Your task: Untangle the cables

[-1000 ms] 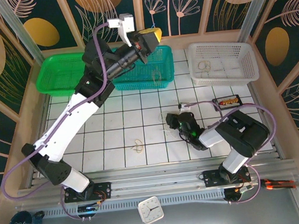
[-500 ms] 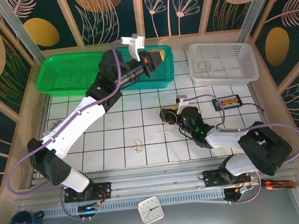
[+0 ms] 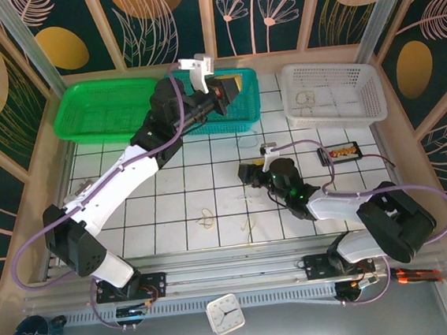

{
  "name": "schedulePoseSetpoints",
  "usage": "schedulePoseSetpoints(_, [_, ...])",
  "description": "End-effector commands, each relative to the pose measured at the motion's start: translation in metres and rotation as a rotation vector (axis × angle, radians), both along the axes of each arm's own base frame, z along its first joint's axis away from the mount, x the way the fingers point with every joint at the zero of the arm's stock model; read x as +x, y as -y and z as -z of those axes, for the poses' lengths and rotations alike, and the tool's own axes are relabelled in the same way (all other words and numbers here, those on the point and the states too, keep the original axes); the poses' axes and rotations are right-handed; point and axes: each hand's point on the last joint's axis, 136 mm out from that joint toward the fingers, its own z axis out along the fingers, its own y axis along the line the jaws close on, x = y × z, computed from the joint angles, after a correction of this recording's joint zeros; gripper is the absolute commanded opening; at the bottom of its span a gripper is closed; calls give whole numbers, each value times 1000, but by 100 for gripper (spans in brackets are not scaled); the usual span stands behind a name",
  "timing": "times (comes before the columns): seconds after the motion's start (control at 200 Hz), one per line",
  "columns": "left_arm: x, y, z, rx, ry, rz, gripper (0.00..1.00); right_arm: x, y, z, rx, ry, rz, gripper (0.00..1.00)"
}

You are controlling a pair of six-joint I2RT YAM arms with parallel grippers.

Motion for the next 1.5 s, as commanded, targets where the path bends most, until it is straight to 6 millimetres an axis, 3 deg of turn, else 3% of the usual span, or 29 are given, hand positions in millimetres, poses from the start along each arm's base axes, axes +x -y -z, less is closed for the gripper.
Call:
schedulePoseSetpoints(0.0, [29,-6,-1,26,55,-82,0,2,7,-2,-18,-2,22,59])
schedulePoseSetpoints(0.155, [65,-18,14,51,49,-150,0,7,16,-20,-17,12,49,60])
schedulePoseSetpoints(0.18, [77,-16,29,70,30,-160,0,8,17,-23,-16,14,53,60])
schedulePoseSetpoints(0.395, [138,-35,72,103,-22,-228,0,13,31,-45,-10,24,79,60])
schedulePoseSetpoints(0.681, [195,-48,131,160,-111,-266,0,9,40,-67,-22,-7,81,60])
schedulePoseSetpoints(0.726, [202,-49,138,176,-127,-265,16,6,39,-68,-27,-20,68,60])
schedulePoseSetpoints(0.796, [211,-49,140,199,-138,-270,60,2,37,-68,-35,-49,49,60])
schedulePoseSetpoints(0.856, [215,-51,140,222,-143,-285,87,-3,36,-68,-45,-76,35,60])
schedulePoseSetpoints(0.896, [216,-52,137,234,-139,-290,99,-8,31,-66,-51,-98,7,60])
schedulePoseSetpoints(1.136, [199,-57,113,249,-128,-271,99,-50,6,-40,-116,-227,-95,60])
schedulePoseSetpoints(1.336, [157,-64,110,212,-181,-209,99,-92,-13,-5,-188,-349,-155,60])
schedulePoseSetpoints(1.496, [113,-77,122,170,-227,-178,99,-121,-16,26,-295,-440,-154,60])
